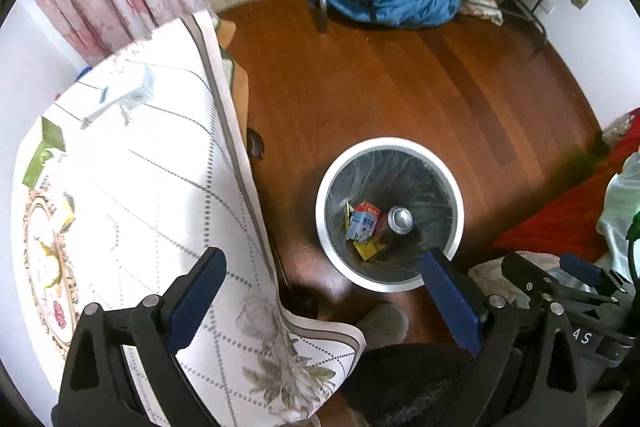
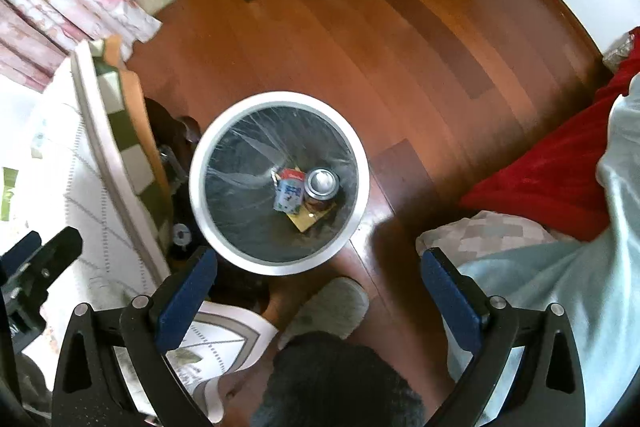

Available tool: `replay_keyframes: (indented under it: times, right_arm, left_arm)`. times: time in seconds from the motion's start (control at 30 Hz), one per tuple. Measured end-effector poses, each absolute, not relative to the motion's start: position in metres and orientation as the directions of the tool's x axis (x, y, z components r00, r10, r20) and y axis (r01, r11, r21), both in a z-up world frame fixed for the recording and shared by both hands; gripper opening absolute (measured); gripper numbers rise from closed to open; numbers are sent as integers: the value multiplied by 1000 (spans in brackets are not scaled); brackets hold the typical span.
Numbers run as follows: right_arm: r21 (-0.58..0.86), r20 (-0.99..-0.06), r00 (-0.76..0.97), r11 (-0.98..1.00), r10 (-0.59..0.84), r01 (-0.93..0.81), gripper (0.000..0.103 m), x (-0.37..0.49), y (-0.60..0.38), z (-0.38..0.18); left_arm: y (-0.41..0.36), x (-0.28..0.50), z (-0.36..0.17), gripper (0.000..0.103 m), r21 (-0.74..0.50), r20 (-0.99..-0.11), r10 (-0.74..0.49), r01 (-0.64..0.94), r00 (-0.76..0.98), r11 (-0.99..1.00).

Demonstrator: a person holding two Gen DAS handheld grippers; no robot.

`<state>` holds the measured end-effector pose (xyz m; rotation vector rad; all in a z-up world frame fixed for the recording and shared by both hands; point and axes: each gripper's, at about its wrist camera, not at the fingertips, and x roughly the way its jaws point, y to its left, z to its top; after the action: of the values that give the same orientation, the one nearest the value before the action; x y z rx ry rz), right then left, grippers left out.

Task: Collect trash
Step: 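Grasp the lemon slice with the left tool while the right grasps the clear plastic cup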

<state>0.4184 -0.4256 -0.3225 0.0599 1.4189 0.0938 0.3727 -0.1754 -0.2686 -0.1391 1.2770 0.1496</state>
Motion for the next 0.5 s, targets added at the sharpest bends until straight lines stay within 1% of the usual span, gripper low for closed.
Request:
replay_keyframes:
  times: [0.13,0.27,0.37,0.43,0.5]
  right_arm:
    - [127,-969,208,991,134,-45,103,406,-417,-281]
    - [163,-945,274,984,177,-74,103,396,-402,-234]
    - [194,-927,305,975,219,-112,103,391,-381,-205]
    - [211,-915,315,964,254,-164,103,388,-355,-187]
    - [223,-906,308,946,290,-236,103,387,-320,-176]
  left_arm:
    - [-166,360,-237,100,-33,-940,39,-205,338,978]
    - [-143,348,-202,100,-40,-920,64,-254,387,966]
    - [-112,336,-177,100,-56,-896,90,-311,436,949]
    - [-83,322,-166,100,-54,-884,126,-366,450,929]
    - [-44,306,-161,100,-31,-874,189,-439,449,898]
